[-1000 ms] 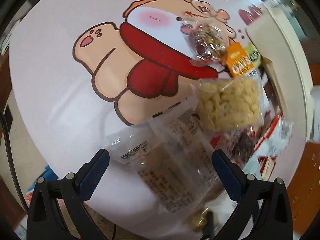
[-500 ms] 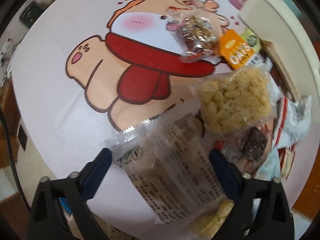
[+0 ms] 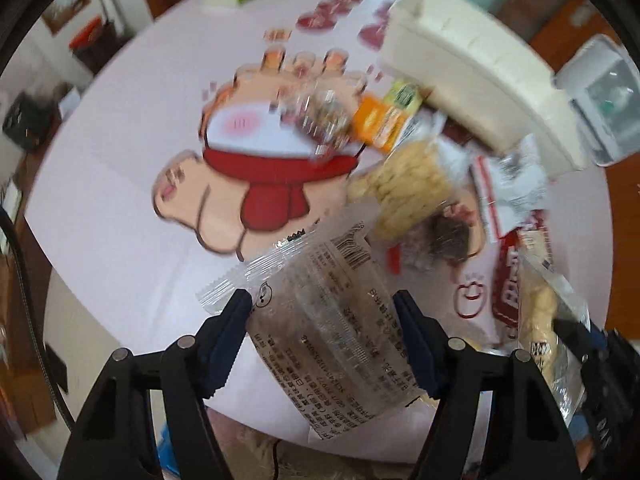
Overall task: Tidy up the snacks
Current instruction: 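Carry both packets into the white tray and open both tools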
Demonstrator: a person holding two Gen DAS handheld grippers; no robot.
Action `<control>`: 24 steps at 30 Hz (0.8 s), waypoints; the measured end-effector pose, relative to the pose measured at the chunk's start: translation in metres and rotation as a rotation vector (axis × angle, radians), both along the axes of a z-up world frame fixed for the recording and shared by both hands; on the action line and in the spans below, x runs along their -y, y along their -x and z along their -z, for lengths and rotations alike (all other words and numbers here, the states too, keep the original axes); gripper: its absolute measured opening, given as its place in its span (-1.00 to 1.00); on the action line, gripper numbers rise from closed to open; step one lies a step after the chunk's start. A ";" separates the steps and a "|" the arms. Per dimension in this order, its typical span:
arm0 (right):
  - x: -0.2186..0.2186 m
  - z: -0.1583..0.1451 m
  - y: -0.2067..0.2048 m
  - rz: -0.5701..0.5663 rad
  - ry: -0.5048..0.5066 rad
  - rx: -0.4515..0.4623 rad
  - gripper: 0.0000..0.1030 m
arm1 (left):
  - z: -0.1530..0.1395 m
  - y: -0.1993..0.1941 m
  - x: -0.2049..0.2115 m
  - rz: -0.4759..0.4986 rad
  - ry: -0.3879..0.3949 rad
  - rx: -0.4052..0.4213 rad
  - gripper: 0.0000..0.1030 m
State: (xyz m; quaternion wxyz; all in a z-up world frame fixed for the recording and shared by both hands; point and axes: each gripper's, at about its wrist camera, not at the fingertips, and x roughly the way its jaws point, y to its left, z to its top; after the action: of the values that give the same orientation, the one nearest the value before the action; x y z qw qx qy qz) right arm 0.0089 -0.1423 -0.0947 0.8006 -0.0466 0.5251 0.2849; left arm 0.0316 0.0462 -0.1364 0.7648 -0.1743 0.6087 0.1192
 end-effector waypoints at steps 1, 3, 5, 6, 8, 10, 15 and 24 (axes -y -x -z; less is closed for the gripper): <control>0.003 -0.005 0.000 0.009 -0.015 0.003 -0.82 | -0.015 -0.002 0.001 0.019 -0.015 0.030 0.37; 0.008 -0.021 -0.001 0.028 -0.042 0.022 -0.82 | -0.037 0.014 -0.003 0.044 -0.038 0.065 0.37; 0.011 -0.036 -0.001 0.042 -0.056 0.045 -0.82 | -0.066 0.022 -0.006 0.072 -0.061 0.109 0.37; 0.012 -0.049 -0.002 0.049 -0.066 0.072 -0.82 | -0.076 0.022 -0.004 0.087 -0.074 0.131 0.37; 0.012 -0.065 -0.007 0.062 -0.080 0.101 -0.82 | -0.104 0.019 -0.004 0.127 -0.113 0.177 0.37; 0.014 -0.085 -0.014 0.082 -0.103 0.134 -0.82 | -0.128 0.010 -0.002 0.171 -0.159 0.229 0.38; 0.023 -0.129 -0.054 0.184 -0.178 0.183 -0.82 | -0.186 -0.029 -0.002 0.284 -0.282 0.364 0.39; 0.031 -0.169 -0.156 0.415 -0.252 0.244 -0.81 | -0.227 -0.149 0.004 0.444 -0.369 0.558 0.40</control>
State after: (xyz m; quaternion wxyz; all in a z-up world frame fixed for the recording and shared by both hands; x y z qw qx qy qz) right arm 0.1653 -0.1729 0.0747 0.8987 0.1279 0.3834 0.1703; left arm 0.1807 0.0424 0.0909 0.9263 0.0760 0.3690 0.0068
